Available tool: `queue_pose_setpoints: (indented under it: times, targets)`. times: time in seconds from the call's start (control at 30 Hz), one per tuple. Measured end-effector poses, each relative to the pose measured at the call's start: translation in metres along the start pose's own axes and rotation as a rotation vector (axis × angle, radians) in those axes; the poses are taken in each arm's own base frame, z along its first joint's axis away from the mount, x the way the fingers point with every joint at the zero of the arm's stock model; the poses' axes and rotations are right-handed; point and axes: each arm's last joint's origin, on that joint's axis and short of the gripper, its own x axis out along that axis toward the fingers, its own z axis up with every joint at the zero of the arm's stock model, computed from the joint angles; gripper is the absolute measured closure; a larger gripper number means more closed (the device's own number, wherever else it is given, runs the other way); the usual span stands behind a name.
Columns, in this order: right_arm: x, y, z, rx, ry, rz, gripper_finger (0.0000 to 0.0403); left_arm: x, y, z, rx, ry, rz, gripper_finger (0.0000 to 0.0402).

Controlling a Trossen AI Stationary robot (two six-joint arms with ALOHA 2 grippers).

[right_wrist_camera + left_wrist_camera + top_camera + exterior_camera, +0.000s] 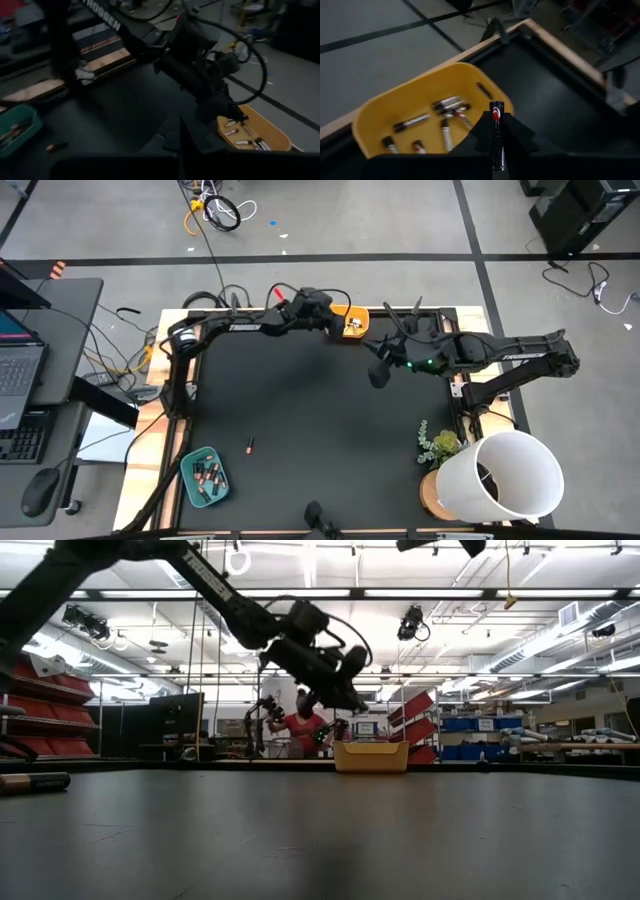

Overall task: Sort batteries
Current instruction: Put the silver battery into the yellow bin, then put the black battery into the green bin

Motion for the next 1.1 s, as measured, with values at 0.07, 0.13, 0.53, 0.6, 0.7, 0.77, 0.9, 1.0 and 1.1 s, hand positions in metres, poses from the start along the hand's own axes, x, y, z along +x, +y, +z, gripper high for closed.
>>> queue_pose_setpoints:
  times: [0.07, 0.13, 0.53, 0.6, 0.7, 0.77, 0.9, 1.0, 1.1]
  targets:
    - [0.000, -0.001, -0.001, 0.029, -0.004, -0.032, 0.0401, 0.008, 0.008, -0.001, 0.005, 0.017, 0.021, 0.0372]
    - [0.000, -0.003, -0.001, 0.037, -0.008, -0.063, 0.0402, 0.014, 0.018, -0.005, -0.004, 0.046, 0.044, 0.0372]
    - [0.007, -0.018, 0.002, 0.057, -0.020, -0.177, 0.0401, 0.029, 0.043, -0.018, 0.035, 0.114, 0.012, 0.0296]
    - [0.008, -0.020, 0.003, 0.042, -0.018, -0.186, 0.0401, 0.029, 0.039, -0.019, 0.063, 0.127, -0.029, 0.0264]
    - [0.010, -0.023, 0.004, 0.020, -0.017, -0.199, 0.0402, 0.029, 0.036, -0.021, 0.068, 0.131, -0.043, 0.0226]
    - [0.011, -0.025, 0.005, 0.020, -0.017, -0.206, 0.0402, 0.030, 0.036, -0.021, 0.058, 0.128, -0.033, 0.0210]
    - [0.011, -0.026, 0.005, 0.008, -0.009, -0.199, 0.0401, 0.027, 0.037, -0.016, -0.046, 0.146, -0.037, 0.0203]
    - [0.012, -0.026, 0.005, -0.022, 0.000, -0.187, 0.0402, 0.016, 0.030, 0.003, -0.065, 0.149, -0.064, 0.0213]
    - [0.012, -0.026, 0.005, -0.057, 0.007, -0.187, 0.0401, -0.009, 0.012, 0.026, 0.028, 0.138, -0.099, 0.0234]
